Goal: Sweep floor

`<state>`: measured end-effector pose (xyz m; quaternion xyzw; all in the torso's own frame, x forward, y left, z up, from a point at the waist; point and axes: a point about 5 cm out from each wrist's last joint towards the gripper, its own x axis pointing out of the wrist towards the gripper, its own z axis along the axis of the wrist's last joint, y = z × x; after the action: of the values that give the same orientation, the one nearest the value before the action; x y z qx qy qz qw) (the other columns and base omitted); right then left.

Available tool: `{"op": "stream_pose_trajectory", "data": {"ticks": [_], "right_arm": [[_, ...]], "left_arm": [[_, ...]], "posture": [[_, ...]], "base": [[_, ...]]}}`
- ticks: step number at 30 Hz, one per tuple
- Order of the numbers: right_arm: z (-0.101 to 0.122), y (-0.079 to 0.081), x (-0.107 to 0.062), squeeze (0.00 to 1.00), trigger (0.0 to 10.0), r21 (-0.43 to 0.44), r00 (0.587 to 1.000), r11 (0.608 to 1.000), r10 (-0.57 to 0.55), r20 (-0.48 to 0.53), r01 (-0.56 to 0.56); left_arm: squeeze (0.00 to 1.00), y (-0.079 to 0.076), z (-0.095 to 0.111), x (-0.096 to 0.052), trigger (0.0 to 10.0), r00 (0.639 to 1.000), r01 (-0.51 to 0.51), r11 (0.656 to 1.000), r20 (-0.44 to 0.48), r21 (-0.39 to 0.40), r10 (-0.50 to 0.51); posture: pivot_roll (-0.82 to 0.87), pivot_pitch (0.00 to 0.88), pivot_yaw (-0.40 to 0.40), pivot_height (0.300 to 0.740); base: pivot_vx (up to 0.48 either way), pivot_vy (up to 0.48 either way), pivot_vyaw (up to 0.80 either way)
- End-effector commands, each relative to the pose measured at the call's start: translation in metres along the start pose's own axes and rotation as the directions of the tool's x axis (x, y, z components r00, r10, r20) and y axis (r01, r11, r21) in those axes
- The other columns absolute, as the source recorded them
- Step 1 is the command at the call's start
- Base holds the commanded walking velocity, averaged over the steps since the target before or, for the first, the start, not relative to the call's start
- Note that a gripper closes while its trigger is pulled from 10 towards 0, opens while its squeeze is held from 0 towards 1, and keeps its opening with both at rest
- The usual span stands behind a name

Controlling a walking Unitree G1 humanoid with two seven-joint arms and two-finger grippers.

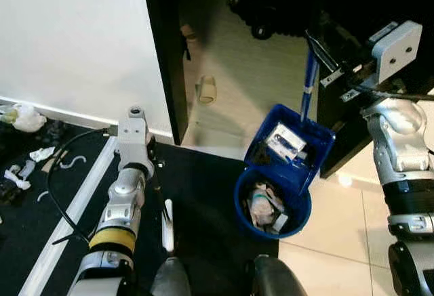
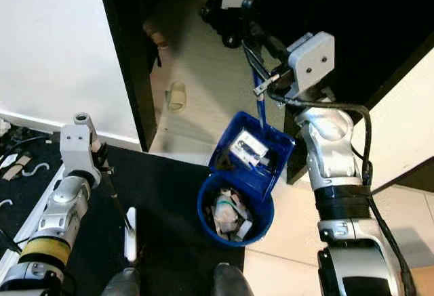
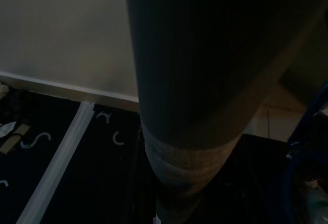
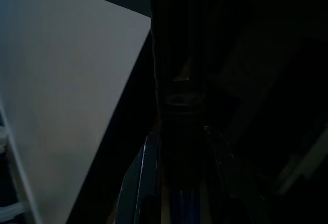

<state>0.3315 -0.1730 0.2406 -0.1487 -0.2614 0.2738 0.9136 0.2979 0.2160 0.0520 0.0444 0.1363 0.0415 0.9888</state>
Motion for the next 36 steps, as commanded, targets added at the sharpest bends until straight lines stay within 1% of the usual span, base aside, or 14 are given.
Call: {"op": "stream_pose_trajectory", "data": {"ticks": [1, 7, 8, 9, 14, 19, 23, 25, 27, 28, 30, 31, 34, 36], "right_arm": [[-0.009, 0.0, -0.006, 0.0, 10.0, 0.027, 0.996, 0.999, 0.036, -0.084, -0.033], [-0.002, -0.013, -0.006, 0.0, 10.0, 0.006, 0.995, 0.999, 0.038, -0.093, -0.037], [-0.001, -0.021, -0.009, 0.0, 10.0, -0.008, 0.994, 1.0, 0.023, -0.107, -0.024], [-0.001, -0.024, -0.011, 0.0, 10.0, -0.013, 0.993, 1.0, 0.016, -0.115, -0.018], [0.003, -0.033, -0.015, 0.0, 10.0, -0.017, 0.991, 1.0, 0.007, -0.134, -0.009], [0.013, -0.038, -0.017, 0.0, 10.0, -0.034, 0.99, 0.999, 0.032, -0.138, -0.037], [0.024, -0.037, -0.013, 0.0, 10.0, -0.039, 0.994, 0.997, 0.064, -0.087, -0.067], [0.032, -0.03, -0.01, 0.0, 10.0, -0.017, 0.988, 0.99, 0.141, -0.06, -0.142], [0.035, -0.022, -0.009, 0.0, 10.0, -0.034, 0.971, 0.973, 0.227, -0.081, -0.23], [0.035, -0.022, -0.009, 0.0, 10.0, -0.034, 0.971, 0.973, 0.227, -0.081, -0.23], [0.034, -0.014, -0.011, 0.0, 10.0, -0.045, 0.945, 0.949, 0.306, -0.117, -0.313], [0.034, -0.014, -0.011, 0.0, 10.0, -0.045, 0.945, 0.949, 0.306, -0.117, -0.313], [0.033, -0.007, -0.015, 0.0, 10.0, -0.031, 0.914, 0.923, 0.373, -0.161, -0.383], [0.033, -0.007, -0.016, 0.0, 10.0, -0.031, 0.905, 0.916, 0.389, -0.171, -0.399]], "left_arm": [[0.0, -0.007, 0.002, 0.001, 10.0, 1.0, 0.023, 1.0, 0.008, -0.011, -0.023], [0.0, -0.007, 0.003, 0.001, 10.0, 1.0, 0.026, 1.0, 0.006, -0.009, -0.026], [0.0, -0.006, 0.003, 0.0, 10.0, 1.0, 0.025, 1.0, 0.005, -0.007, -0.025], [0.0, -0.006, 0.003, 0.0, 10.0, 1.0, 0.025, 1.0, 0.005, -0.006, -0.025], [0.0, -0.005, 0.003, 0.0, 10.0, 1.0, 0.024, 1.0, 0.004, -0.004, -0.024], [0.0, -0.004, 0.004, 0.0, 10.0, 1.0, 0.027, 1.0, 0.004, 0.0, -0.027], [0.0, -0.004, 0.004, 0.001, 10.0, 1.0, 0.028, 1.0, 0.004, 0.003, -0.028], [0.0, -0.004, 0.005, 0.002, 10.0, 1.0, 0.029, 1.0, 0.005, 0.004, -0.029], [0.0, -0.004, 0.006, 0.002, 10.0, 1.0, 0.03, 1.0, 0.006, 0.004, -0.03], [0.0, -0.004, 0.006, 0.002, 10.0, 1.0, 0.03, 1.0, 0.006, 0.004, -0.03], [0.0, -0.004, 0.006, 0.002, 10.0, 0.999, 0.031, 0.999, 0.006, 0.004, -0.031], [0.0, -0.004, 0.006, 0.002, 10.0, 0.999, 0.031, 0.999, 0.006, 0.004, -0.031], [0.0, -0.005, 0.006, 0.002, 10.0, 0.999, 0.035, 0.999, 0.006, 0.002, -0.035], [0.0, -0.005, 0.007, 0.002, 10.0, 0.999, 0.035, 0.999, 0.006, 0.002, -0.035]], "posture": [[0.02, 0.048, -0.046, 0.74], [0.02, 0.047, -0.046, 0.74], [0.02, 0.047, -0.046, 0.74], [0.03, 0.047, -0.044, 0.74], [0.03, 0.047, -0.043, 0.74], [0.03, 0.047, -0.04, 0.74], [0.03, 0.047, -0.038, 0.74], [0.03, 0.046, -0.036, 0.74], [0.03, 0.046, -0.036, 0.74], [0.03, 0.046, -0.036, 0.74], [0.03, 0.044, -0.035, 0.74], [0.03, 0.044, -0.035, 0.74], [0.03, 0.041, -0.035, 0.74], [0.03, 0.041, -0.035, 0.74]], "base": [[0.0, 0.0, 0.0], [0.0, 0.0, 0.0], [0.0, 0.0, 0.0], [0.0, 0.0, 0.0], [0.0, 0.0, 0.0], [0.0, 0.0, 0.0], [0.0, 0.0, 0.0], [0.0, 0.0, 0.0], [0.0, 0.0, 0.0], [0.0, 0.0, 0.0], [0.0, 0.0, 0.0], [0.0, 0.0, 0.0], [0.0, 0.0, 0.0], [0.0, 0.0, 0.0]]}}
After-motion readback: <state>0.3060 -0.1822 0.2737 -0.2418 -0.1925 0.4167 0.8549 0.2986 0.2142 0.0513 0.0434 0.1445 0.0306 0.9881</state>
